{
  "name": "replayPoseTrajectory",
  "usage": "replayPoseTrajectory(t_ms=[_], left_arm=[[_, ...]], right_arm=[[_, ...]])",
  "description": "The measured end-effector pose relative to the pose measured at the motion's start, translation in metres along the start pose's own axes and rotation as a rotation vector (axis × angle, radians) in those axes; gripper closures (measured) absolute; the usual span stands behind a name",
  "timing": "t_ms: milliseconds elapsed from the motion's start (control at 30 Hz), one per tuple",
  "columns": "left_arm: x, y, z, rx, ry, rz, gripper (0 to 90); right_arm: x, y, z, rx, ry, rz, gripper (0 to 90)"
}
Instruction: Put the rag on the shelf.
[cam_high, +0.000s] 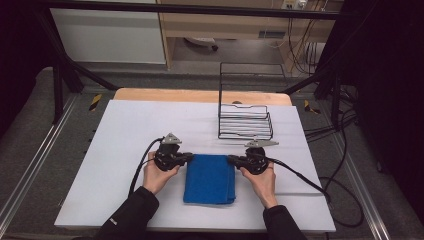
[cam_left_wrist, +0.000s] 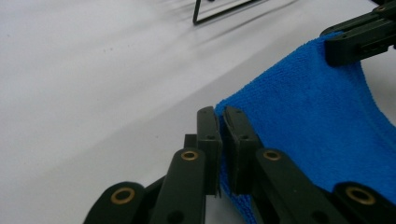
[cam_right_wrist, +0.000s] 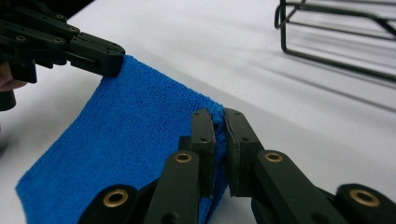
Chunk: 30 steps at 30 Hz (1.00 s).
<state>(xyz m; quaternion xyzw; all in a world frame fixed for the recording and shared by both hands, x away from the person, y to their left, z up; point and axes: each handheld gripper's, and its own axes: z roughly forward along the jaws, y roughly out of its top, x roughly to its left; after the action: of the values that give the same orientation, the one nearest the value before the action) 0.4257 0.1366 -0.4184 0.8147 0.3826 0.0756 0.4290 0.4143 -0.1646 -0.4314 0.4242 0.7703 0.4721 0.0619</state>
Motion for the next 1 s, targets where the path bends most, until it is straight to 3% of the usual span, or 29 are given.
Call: replayPoseTrajectory(t_ms=[367,767,1000], left_arm=[[-0.012,0.010,-0.020,-0.077,-0.007,0.036,85.3],[-0.028,0.019,-0.035,-0.128,0.003,0.087,85.4],[-0.035,0.023,-0.044,-0.165,-0.009,0.089,85.5]], right_arm=[[0.007,0.009,-0.020,-0.082,0.007,-0.051,83.8],[0.010,0.017,-0.037,-0.152,0.000,-0.087,83.9],[0.015,0.022,-0.047,-0.185,-0.005,-0.114,83.9]])
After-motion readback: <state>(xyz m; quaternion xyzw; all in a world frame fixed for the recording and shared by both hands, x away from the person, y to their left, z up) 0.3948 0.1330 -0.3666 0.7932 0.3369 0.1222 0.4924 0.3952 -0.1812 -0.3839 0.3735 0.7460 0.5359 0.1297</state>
